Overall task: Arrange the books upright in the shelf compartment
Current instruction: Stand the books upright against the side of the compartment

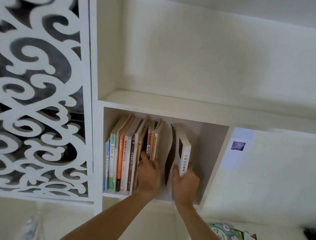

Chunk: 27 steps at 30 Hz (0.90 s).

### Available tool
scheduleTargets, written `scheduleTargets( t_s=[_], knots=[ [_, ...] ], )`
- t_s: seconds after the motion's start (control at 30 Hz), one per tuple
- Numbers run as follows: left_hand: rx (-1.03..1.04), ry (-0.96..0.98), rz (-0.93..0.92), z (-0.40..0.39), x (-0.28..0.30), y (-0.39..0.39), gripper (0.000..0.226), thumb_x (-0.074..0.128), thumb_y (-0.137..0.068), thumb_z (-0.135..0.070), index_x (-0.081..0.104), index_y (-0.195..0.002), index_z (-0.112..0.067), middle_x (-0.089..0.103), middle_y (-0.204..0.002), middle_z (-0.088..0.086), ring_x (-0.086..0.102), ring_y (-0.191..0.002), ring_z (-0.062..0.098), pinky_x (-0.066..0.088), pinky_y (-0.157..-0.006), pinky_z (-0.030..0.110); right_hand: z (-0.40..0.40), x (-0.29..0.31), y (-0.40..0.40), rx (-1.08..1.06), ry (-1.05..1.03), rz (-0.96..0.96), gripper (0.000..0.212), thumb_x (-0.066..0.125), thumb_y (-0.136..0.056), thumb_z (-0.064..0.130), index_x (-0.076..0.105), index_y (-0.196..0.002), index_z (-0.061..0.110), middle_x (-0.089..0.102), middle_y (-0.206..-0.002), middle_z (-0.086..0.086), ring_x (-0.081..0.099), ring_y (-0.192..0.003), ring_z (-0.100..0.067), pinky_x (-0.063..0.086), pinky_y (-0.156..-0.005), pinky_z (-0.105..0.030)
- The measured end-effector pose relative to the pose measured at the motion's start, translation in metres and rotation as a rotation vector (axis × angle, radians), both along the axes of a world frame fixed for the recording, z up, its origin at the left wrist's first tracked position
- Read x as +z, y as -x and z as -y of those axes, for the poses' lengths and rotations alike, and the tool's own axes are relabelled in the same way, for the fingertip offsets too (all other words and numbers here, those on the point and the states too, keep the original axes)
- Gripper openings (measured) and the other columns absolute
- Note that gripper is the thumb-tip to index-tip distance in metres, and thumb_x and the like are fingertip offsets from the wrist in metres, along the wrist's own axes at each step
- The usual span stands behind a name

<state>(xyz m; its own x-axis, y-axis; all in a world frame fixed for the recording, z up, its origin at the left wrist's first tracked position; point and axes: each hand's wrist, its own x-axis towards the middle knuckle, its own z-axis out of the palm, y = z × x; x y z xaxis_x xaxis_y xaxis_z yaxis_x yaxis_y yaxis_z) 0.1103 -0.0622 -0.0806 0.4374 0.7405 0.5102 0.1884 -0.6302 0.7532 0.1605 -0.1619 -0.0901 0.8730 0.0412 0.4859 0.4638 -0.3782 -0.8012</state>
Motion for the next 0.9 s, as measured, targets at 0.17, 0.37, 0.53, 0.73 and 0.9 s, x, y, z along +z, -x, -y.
scheduleTargets(
  t_s=[0.17, 0.37, 0.53, 0.73, 0.9],
  knots=[
    [-0.189, 0.358, -0.061, -0.009, 0.000, -0.002, 0.037, 0.046, -0.102, -0.038, 0.042, -0.128, -0.012, 0.066, -0.120, 0.019, 0.066, -0.099, 0.031, 0.055, -0.089, 0.037, -0.026, 0.013, -0.002, 0.364, -0.050, -0.103, 0.034, 0.066, -0.097, 0.031, 0.060, -0.130, 0.025, 0.073, -0.113, 0.006, 0.071, -0.099, -0.012, 0.059, -0.080, -0.024],
    [-0.441, 0.113, -0.568, -0.047, 0.013, 0.018, 0.035, 0.045, -0.103, -0.036, 0.057, -0.116, -0.005, 0.068, -0.101, 0.008, 0.070, -0.088, 0.023, 0.060, -0.078, 0.034, -0.015, 0.032, -0.032, 0.913, 0.393, -0.467, 0.099, 0.064, -0.084, 0.004, 0.009, -0.158, 0.040, 0.046, -0.146, 0.010, 0.051, -0.132, -0.014, 0.053, -0.100, -0.030],
    [-0.363, -0.533, -0.946, -0.061, 0.026, 0.027, 0.029, 0.046, -0.106, -0.032, 0.060, -0.131, -0.025, 0.064, -0.112, 0.009, 0.069, -0.098, 0.026, 0.059, -0.086, 0.037, -0.023, 0.025, -0.036, 0.860, 0.804, -0.418, 0.107, 0.079, -0.081, 0.009, 0.010, -0.162, 0.025, 0.041, -0.155, -0.011, 0.054, -0.129, -0.028, 0.060, -0.093, -0.044],
    [-0.231, -0.699, -0.768, -0.064, 0.007, 0.036, 0.030, 0.049, -0.105, -0.036, 0.059, -0.134, -0.038, 0.066, -0.123, 0.003, 0.069, -0.109, 0.021, 0.057, -0.094, 0.034, -0.019, 0.020, -0.030, 0.886, 0.691, -0.195, 0.141, 0.081, -0.078, 0.010, -0.035, -0.147, 0.053, 0.020, -0.167, 0.004, 0.036, -0.146, -0.021, 0.046, -0.114, -0.046],
    [-0.197, -0.486, -0.525, -0.059, -0.014, 0.040, 0.044, 0.045, -0.101, -0.056, 0.069, -0.104, -0.019, 0.076, -0.101, -0.002, 0.074, -0.087, 0.013, 0.060, -0.079, 0.026, -0.016, 0.003, -0.013, 0.801, 0.531, -0.144, 0.134, 0.080, -0.083, 0.013, -0.031, -0.153, 0.041, 0.019, -0.163, 0.000, 0.047, -0.139, -0.019, 0.051, -0.108, -0.038]
  ],
)
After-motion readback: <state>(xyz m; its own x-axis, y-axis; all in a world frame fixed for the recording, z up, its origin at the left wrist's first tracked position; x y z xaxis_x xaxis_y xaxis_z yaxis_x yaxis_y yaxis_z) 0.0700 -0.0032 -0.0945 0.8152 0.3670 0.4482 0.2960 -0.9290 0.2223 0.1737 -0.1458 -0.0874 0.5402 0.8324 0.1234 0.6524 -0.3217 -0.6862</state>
